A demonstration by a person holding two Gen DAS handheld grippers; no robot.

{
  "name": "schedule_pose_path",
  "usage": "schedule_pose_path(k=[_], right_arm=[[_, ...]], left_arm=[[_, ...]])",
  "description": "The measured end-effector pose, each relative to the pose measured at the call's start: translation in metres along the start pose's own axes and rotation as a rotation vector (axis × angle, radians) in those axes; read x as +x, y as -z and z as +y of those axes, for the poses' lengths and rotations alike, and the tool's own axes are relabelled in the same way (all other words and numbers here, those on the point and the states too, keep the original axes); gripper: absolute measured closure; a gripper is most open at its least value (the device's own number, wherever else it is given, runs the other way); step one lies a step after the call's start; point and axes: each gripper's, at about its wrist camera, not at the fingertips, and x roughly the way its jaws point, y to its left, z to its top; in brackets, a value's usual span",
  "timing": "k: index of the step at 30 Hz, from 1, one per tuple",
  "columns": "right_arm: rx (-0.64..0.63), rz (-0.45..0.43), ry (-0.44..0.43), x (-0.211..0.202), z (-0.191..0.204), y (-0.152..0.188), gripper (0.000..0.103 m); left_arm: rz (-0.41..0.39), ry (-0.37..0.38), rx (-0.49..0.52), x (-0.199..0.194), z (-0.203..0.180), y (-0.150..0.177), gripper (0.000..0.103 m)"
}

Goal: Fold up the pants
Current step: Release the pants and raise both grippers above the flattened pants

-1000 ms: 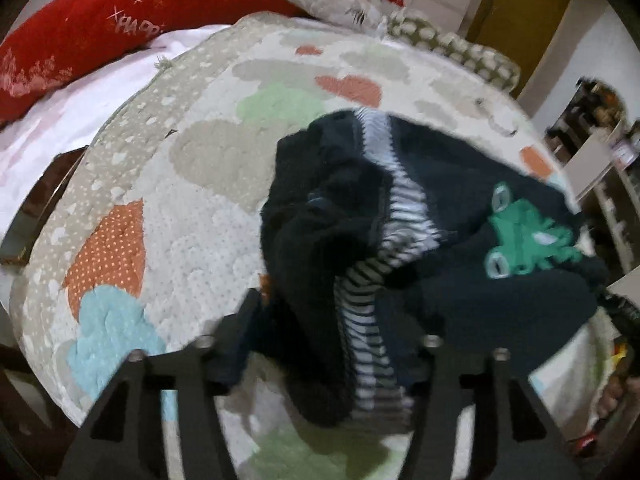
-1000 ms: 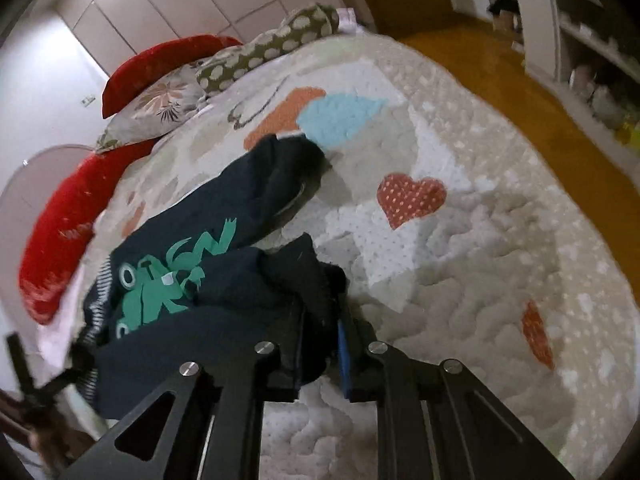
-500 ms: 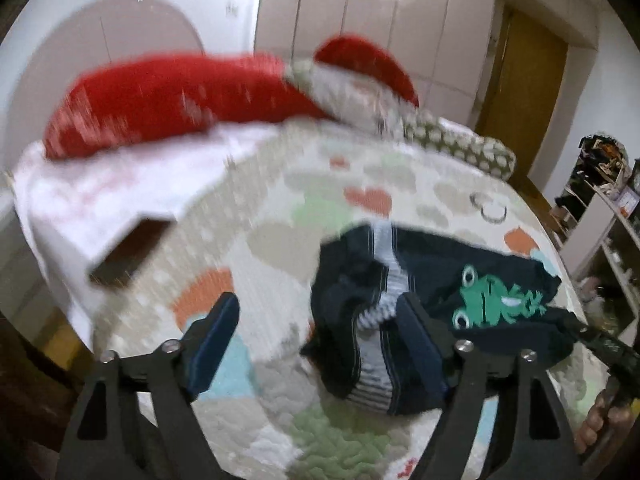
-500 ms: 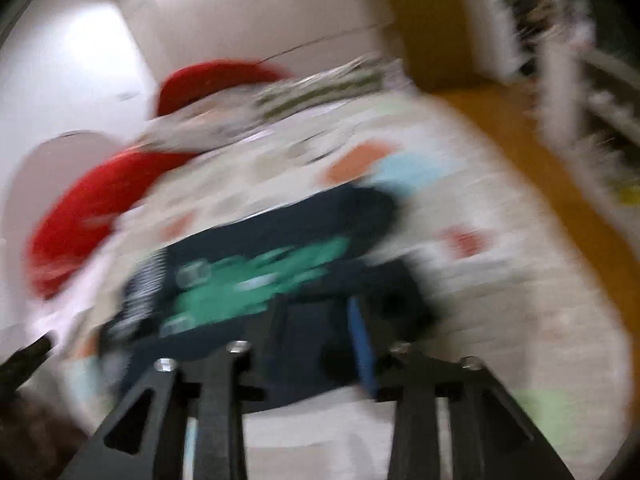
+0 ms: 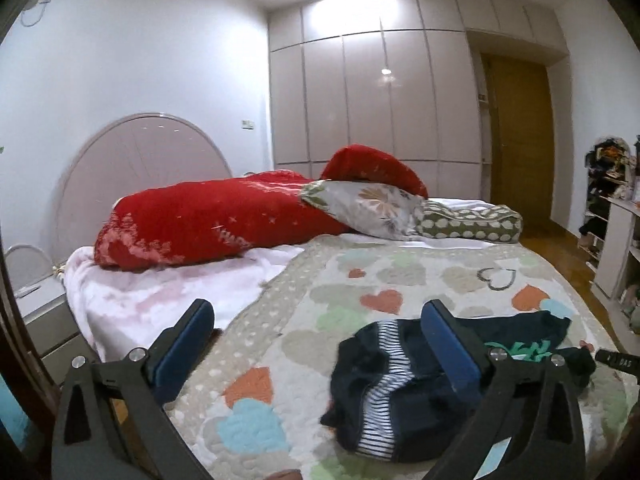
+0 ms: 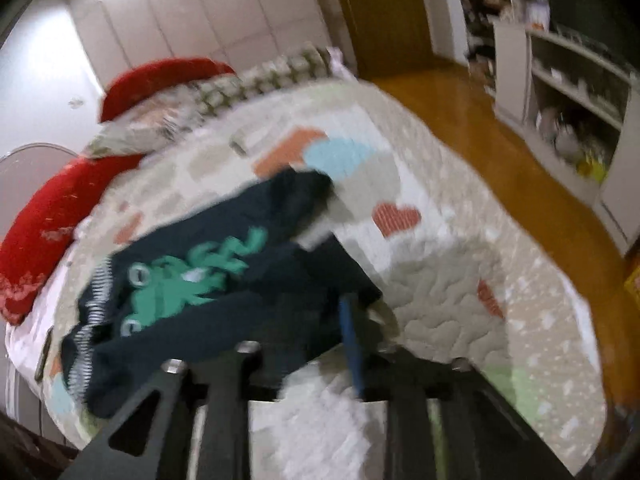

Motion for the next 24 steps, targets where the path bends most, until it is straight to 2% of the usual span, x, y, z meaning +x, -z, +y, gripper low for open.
schedule_pose_path(k=[3,4,5,6,7,8,9,12,16,24], right_arm=[[-0.043,-0.138,-0.018,-0.034,0.019,0.007,0.059],[-0.059,-0.199,0.008,-0.046,0.031,0.012,0.045],[-0.075,-0.29,0.071,-0.059,0.041,0.021,0.034],[-0.083,-0.352,0.114,-0.063,0.052,0.028,0.011],[-0.096,-0.428,0.133,-0.069,0.058,0.039,0.001],[-0.122,-0.468,0.114,-0.07,0.063,0.045,0.0],[-0.17,-0.452,0.098,-0.065,0.069,0.049,0.0],[-0.254,-0.315,0.09,-0.043,0.081,0.049,0.001],[-0.306,-0.287,0.07,-0.037,0.092,0.056,0.001],[-0.371,-0.226,0.061,-0.03,0.105,0.073,0.001]], left_arm=[[0.059,0.073,-0.001,0.003,-0.011,0.002,0.0],[0.081,0.1,-0.001,0.004,-0.016,0.005,0.0],[0.094,0.111,-0.001,0.004,-0.019,0.007,0.0],[0.113,0.123,0.002,0.005,-0.025,0.011,0.0],[0.127,0.128,0.005,0.006,-0.029,0.015,0.0],[0.142,0.132,0.013,0.007,-0.033,0.019,0.0],[0.162,0.137,0.029,0.008,-0.038,0.024,0.0],[0.223,0.148,0.07,0.014,-0.052,0.038,0.0],[0.303,0.187,0.089,0.022,-0.061,0.053,0.0],[0.354,0.206,0.079,0.026,-0.063,0.063,0.0]])
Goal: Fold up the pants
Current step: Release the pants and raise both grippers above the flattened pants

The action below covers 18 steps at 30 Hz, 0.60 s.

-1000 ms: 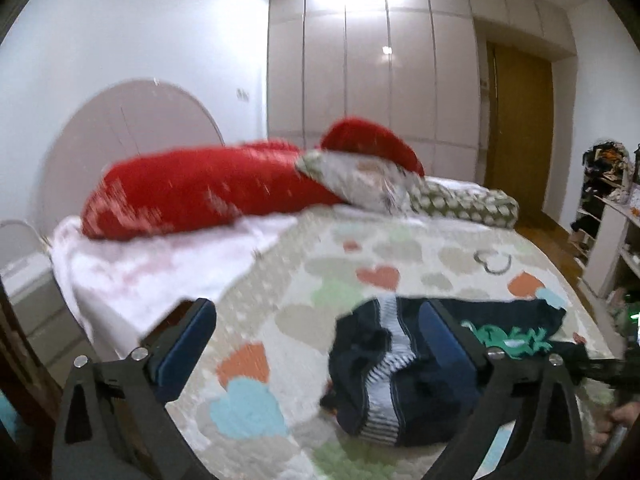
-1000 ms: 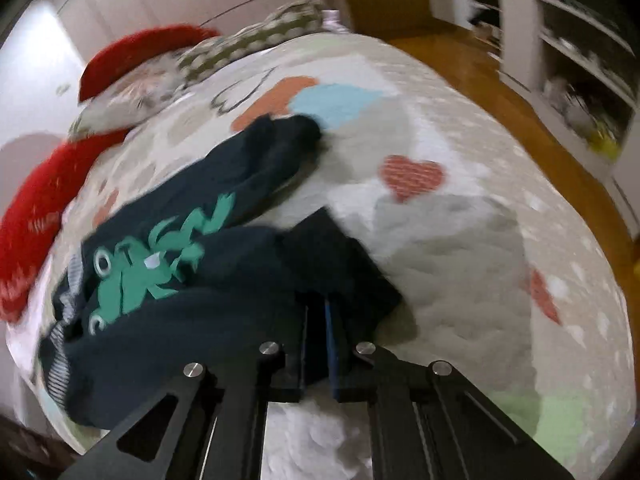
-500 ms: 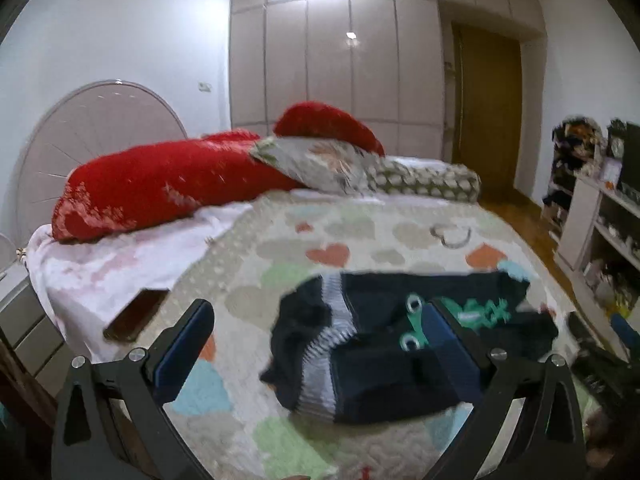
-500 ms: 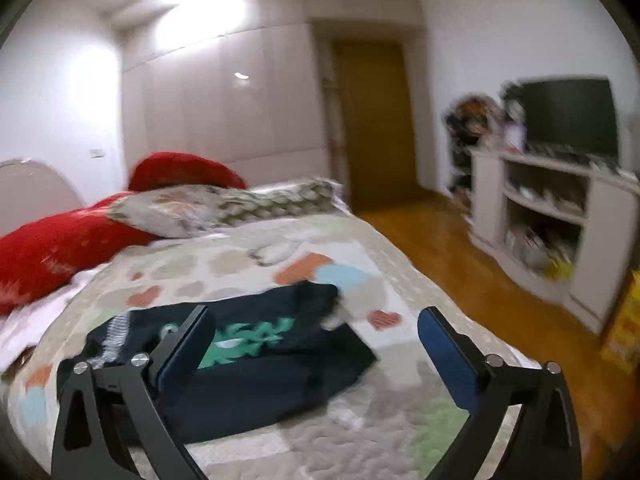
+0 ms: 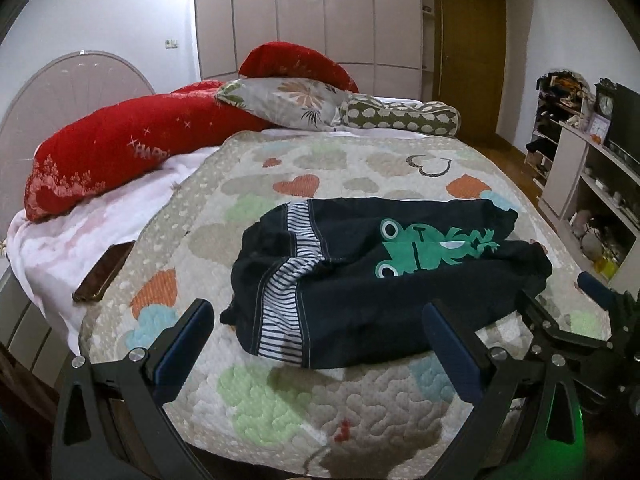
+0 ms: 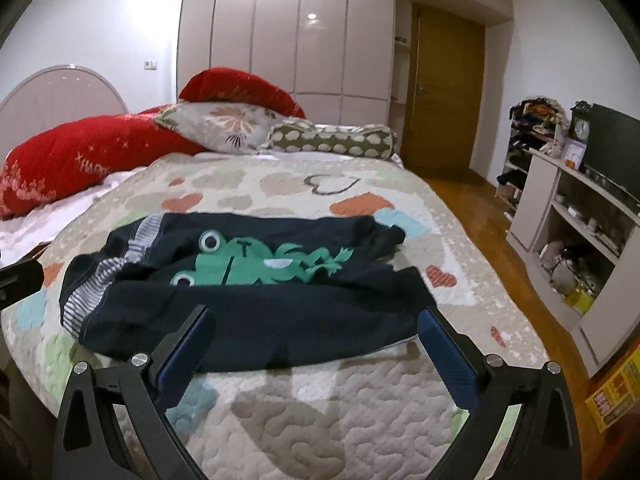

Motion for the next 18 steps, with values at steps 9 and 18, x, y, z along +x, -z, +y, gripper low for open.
schedule_pose_path(k=[9,18], right_arm=[[0.053,0.039,0.007,0.005,-0.01,0.002,0.001],[0.097,-0.215,0.137,-0.026,-0.022,0.003,0.001]], left_arm=[[0.021,0.002,0.001,0.004,0.001,0.002,0.0],[0.038,-0.009,0.003,0.009,0.003,0.006,0.0]])
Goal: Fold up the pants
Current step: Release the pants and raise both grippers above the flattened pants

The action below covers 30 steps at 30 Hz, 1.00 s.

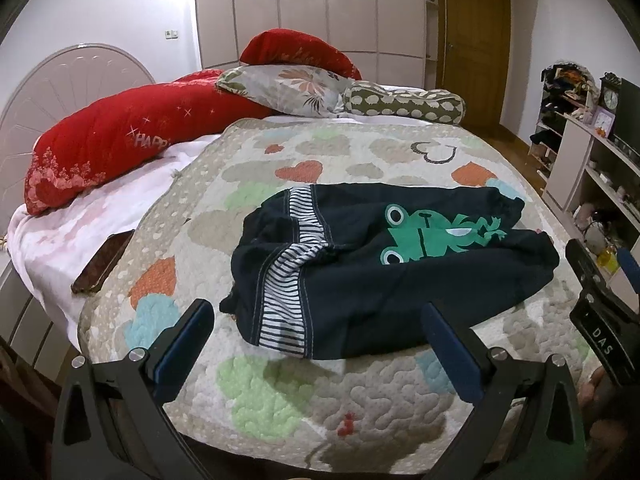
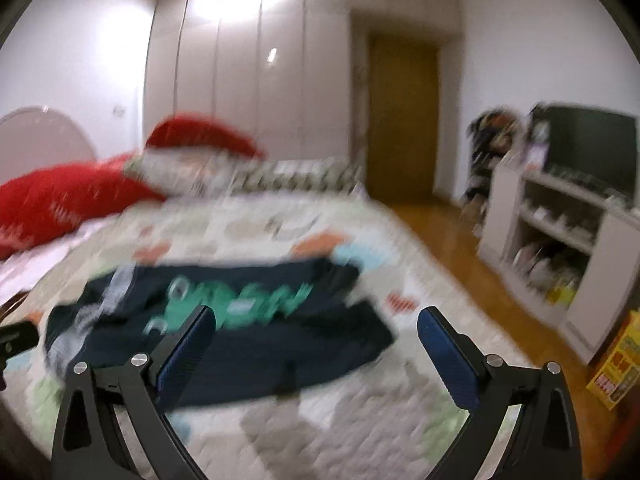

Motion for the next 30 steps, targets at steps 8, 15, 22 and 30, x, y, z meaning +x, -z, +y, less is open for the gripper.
schedule_pose_path(k=[8,15,22,30], right_arm=[[-0.035,0.187,-0.027,0.023,0.005,0.005,0.001],[-0.046,0.247,-0.085,0.029,0.013,0.015,0.001],[-0.053,0.3,-0.124,0.036,0.018,0.024,0.001],[-0.073,0.329,-0.142,0.04,0.024,0.029,0.001]], left_arm=[[0.026,0.014,0.011,0.005,0.001,0.001,0.0],[0.079,0.035,-0.003,0.016,0.003,0.005,0.0],[0.096,0.043,-0.004,0.019,0.004,0.007,0.0],[0.107,0.051,-0.003,0.021,0.005,0.007,0.0]])
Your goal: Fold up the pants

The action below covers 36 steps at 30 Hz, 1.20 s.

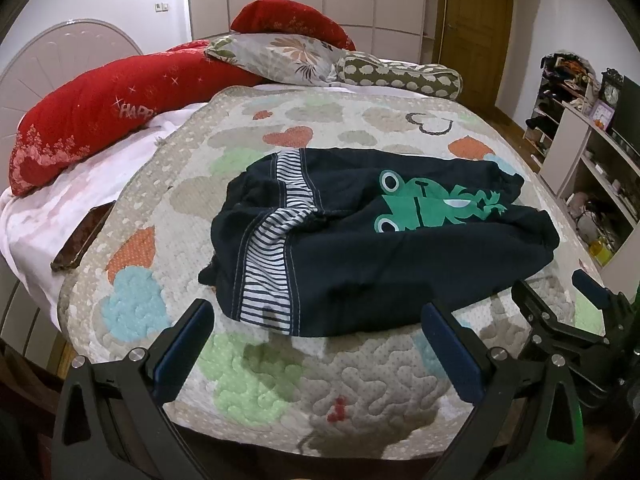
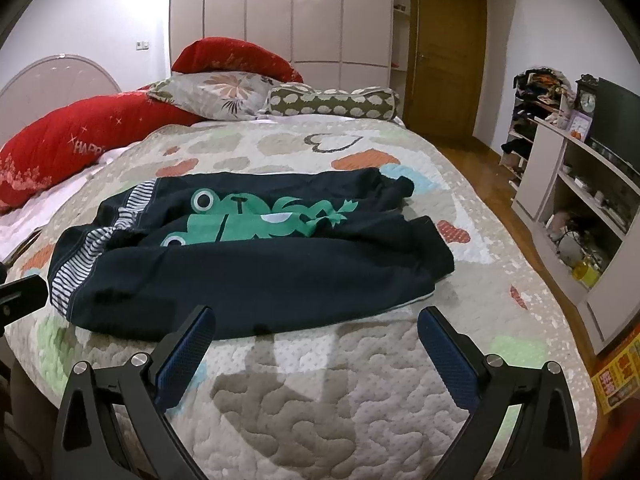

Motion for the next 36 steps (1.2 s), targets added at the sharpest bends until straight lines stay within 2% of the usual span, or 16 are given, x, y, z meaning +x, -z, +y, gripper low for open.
schedule_pose_path(k=[8,13,17,19,22,26,28,31,33,36], right_arm=[[0.003,0.014,-0.007,0.007,-0.001,0.002,0.001],[0.009,0.004,0.005,0.011,-0.009,0.0,0.001],[0.007,-0.01,0.006,0.016,-0.02,-0.013,0.001],[-0.003,-0.027,-0.003,0.017,-0.025,-0.025,0.001],[-0.021,-0.033,-0.057,0.024,-0.034,-0.049,0.001],[-0.081,0.039,-0.186,0.063,-0.045,-0.099,0.001],[-0.15,0.066,-0.206,0.087,-0.042,-0.119,0.001],[-0.263,0.137,-0.216,0.132,-0.033,-0.147,0.001],[-0.288,0.181,-0.245,0.159,-0.029,-0.162,0.001],[-0.29,0.254,-0.318,0.202,-0.022,-0.179,0.001]], left_arm=[[0.021,0.007,0.004,0.012,0.002,-0.001,0.0],[0.014,0.02,-0.008,0.03,0.011,-0.021,0.0],[0.03,0.042,0.027,0.053,0.01,-0.043,0.0],[0.047,0.078,0.05,0.065,0.007,-0.061,0.0],[0.084,0.184,0.077,0.086,0.006,-0.095,0.0],[0.148,0.298,0.074,0.121,0.009,-0.144,0.0],[0.177,0.328,0.077,0.14,0.006,-0.161,0.0],[0.26,0.38,0.03,0.18,0.007,-0.18,0.0],[0.306,0.383,-0.004,0.205,0.007,-0.185,0.0],[0.338,0.341,-0.001,0.237,0.002,-0.186,0.0]])
